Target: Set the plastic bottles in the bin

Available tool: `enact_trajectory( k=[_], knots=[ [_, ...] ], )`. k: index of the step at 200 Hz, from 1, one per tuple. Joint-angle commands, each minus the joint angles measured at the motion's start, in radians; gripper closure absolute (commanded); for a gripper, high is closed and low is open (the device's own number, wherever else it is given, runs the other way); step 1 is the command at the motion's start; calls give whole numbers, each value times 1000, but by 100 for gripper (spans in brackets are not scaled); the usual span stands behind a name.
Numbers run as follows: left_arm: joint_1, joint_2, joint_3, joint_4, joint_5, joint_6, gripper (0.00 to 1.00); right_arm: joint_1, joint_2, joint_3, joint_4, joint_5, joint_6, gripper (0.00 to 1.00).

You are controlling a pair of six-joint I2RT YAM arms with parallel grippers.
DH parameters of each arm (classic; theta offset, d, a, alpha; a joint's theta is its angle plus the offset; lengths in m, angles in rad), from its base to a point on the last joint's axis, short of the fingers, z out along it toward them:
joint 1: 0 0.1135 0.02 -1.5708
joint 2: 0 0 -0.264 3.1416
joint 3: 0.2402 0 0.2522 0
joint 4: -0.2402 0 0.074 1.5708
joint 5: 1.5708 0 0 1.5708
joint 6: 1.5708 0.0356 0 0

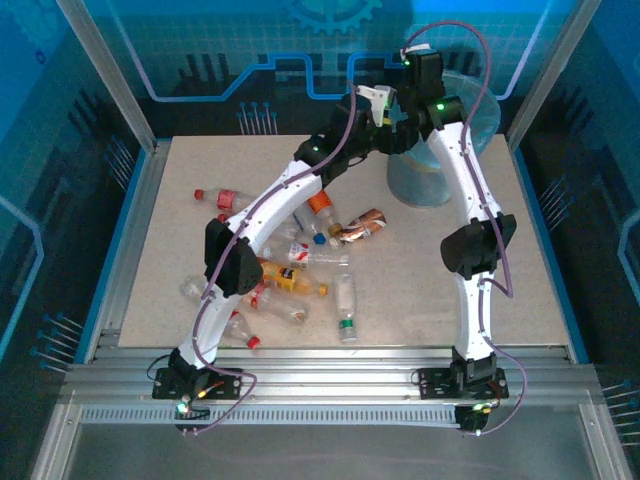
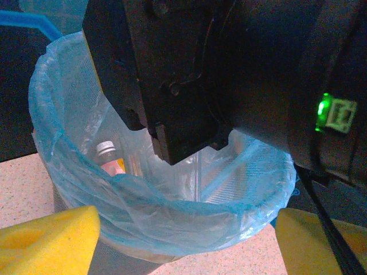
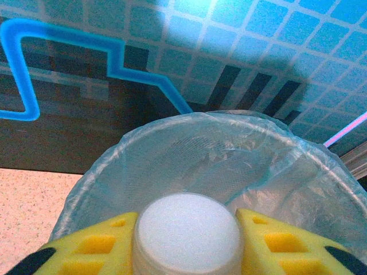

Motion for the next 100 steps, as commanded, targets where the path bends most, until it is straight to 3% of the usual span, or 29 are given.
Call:
enact_trajectory(
  k=[1,67,100],
  knots=[
    [34,-22,-8,16,16,-19,19,-57,-19,-4,-10,12,24,54],
    [42,-100,-70,40,10,-15,18,-48,-86,-8,-24,-16,63,44],
    [43,-155,-114,56,10,-11,18,-44,-127,-10,-41,-37,89,44]
  ],
)
